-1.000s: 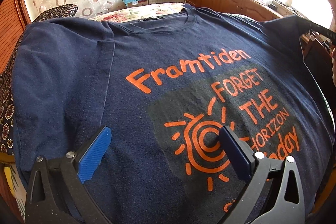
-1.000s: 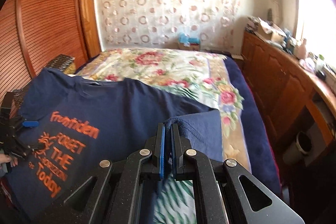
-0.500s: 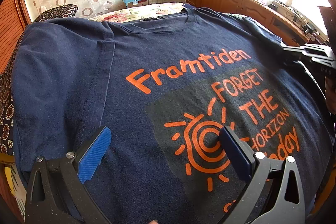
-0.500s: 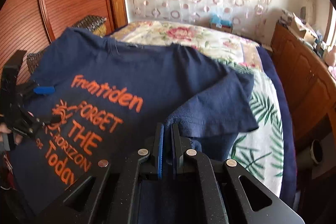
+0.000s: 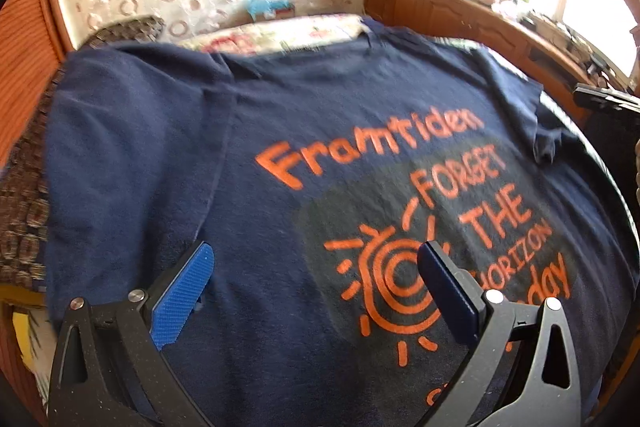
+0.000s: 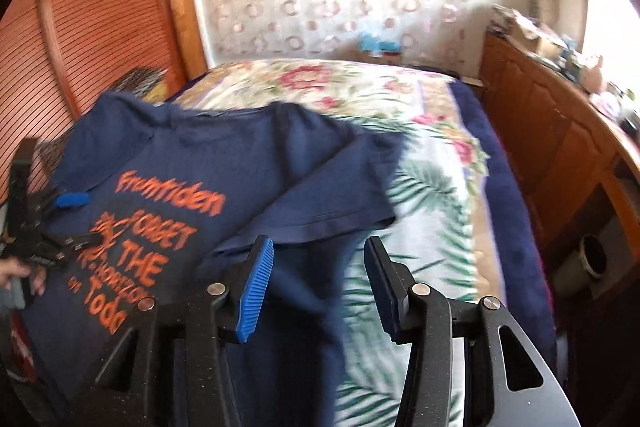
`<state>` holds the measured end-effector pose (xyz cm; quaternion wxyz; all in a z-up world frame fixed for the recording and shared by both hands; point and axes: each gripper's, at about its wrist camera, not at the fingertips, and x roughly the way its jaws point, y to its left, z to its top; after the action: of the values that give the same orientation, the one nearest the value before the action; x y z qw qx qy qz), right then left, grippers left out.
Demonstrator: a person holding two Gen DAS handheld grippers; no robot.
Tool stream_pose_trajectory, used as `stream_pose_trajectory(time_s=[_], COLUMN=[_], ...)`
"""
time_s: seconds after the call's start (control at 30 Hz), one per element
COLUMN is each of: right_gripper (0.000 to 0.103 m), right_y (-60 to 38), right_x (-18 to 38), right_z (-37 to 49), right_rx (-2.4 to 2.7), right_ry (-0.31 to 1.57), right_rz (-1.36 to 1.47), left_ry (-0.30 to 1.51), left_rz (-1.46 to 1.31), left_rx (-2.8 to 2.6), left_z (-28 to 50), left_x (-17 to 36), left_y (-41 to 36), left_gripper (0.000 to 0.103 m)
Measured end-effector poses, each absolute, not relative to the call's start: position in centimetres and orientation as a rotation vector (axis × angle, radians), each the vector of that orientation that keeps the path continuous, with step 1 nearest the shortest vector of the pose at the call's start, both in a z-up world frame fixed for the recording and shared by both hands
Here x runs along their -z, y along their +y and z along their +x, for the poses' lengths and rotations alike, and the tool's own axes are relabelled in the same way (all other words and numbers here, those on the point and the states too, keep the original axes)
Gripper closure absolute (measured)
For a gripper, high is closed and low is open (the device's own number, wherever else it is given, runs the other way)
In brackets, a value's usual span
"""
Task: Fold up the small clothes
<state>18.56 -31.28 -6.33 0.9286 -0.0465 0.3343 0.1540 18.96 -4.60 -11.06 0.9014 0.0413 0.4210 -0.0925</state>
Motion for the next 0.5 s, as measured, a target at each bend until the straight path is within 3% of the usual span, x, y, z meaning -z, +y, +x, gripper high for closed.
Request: stream_pose_trajectory(time_s=[0.33,0.4,0.47,0.5], right_gripper=[0.056,0.065,0.091,0.092], right_y=[-33.4,-32.8,-32.5,-32.3], right_x=[8.8,9.1,9.3,9.1], right_z=[24.8,25.6,26.5,26.6], right_rx=[-0.282,-0.291,-0.257,-0.244], right_ry=[0.769,0.787,0.812,0.815], right_rz=[0.044,0.055,0.033,0.024], left_ry=[0.733,0.717,0.706,0.7], left_rz=[0.08,0.074,0.057,0.047], left_rx=[0.187,0.187,0.187,0.184], left_z=[16.6,16.2,15.7,15.5], left_x=[5.4,4.8,4.5,4.5], left_y=[-3.3,-2.8,-2.4,-2.2], left_gripper=[0.0,0.0,0.0,0.001])
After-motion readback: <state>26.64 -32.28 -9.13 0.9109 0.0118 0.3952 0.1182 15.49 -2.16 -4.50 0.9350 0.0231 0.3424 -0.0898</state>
